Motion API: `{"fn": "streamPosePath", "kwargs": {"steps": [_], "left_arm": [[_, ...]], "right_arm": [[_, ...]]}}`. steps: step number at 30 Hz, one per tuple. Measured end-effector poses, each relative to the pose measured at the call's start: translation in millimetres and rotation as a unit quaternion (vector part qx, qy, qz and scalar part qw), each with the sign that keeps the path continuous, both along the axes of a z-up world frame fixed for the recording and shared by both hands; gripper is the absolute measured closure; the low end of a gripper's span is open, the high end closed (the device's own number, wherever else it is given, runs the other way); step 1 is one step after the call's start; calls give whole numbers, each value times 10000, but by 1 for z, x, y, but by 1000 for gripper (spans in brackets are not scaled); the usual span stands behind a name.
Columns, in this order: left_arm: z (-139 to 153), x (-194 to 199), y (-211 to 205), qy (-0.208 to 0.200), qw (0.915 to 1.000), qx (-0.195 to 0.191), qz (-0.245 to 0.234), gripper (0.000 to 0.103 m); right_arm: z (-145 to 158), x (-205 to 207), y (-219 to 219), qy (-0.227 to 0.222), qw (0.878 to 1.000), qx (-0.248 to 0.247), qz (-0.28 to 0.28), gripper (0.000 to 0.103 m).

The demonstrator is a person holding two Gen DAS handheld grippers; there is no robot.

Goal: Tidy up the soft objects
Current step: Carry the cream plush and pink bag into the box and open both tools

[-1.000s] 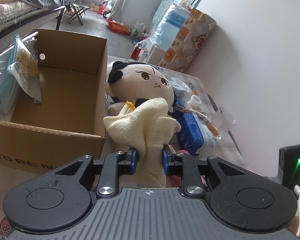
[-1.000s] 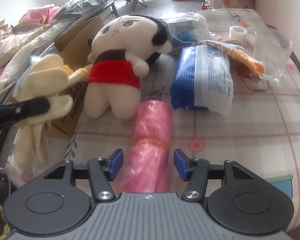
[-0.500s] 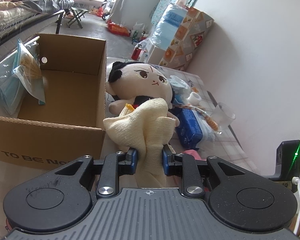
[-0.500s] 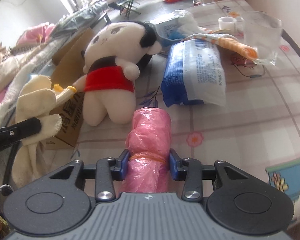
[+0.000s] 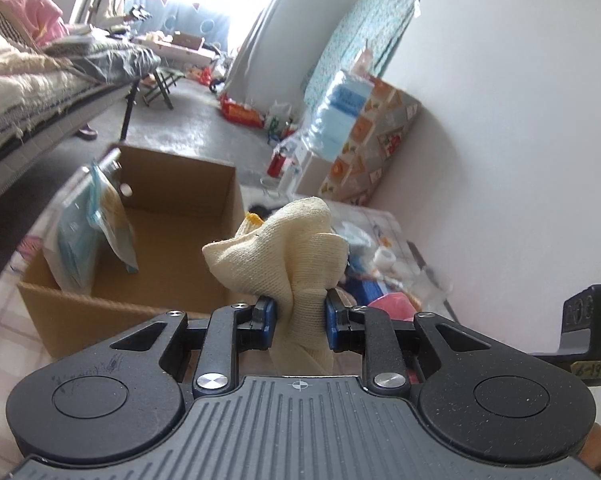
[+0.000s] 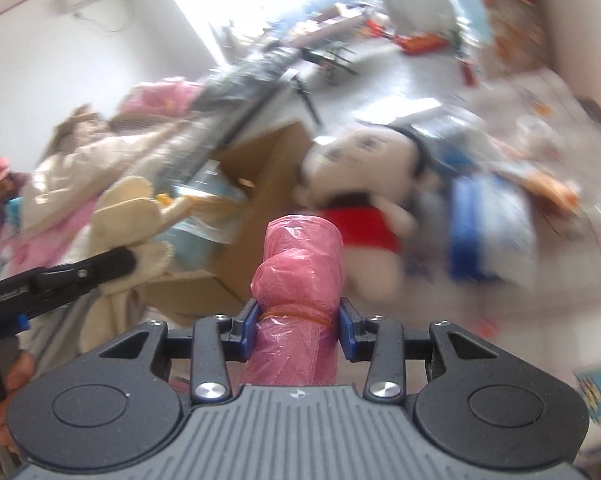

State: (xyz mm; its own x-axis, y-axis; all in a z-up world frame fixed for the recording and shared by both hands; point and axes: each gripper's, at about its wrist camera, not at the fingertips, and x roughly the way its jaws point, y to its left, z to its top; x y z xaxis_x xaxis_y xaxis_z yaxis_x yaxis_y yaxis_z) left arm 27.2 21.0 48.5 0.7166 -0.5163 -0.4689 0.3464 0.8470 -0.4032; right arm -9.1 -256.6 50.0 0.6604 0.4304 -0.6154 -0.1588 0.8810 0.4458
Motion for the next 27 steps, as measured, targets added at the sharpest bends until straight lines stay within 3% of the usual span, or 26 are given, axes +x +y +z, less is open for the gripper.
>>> {"fn": "streamPosePath", "kwargs": {"steps": [7, 12, 18, 27], "left_arm": [[33, 38, 32, -220, 9992, 65, 333, 81], [30, 91, 47, 214, 9989, 48, 419, 81], [6, 157, 52, 781, 9957, 121, 475, 81], [-33, 237, 45, 1498, 9822, 808, 790, 81]], "right_arm": [[47, 50, 51, -481, 9965, 212, 648, 61], [60, 106, 79, -404, 9946, 349, 894, 61], [45, 177, 102, 88, 9951, 418, 889, 61], [4, 277, 131, 958, 9937, 39, 585, 60]]}}
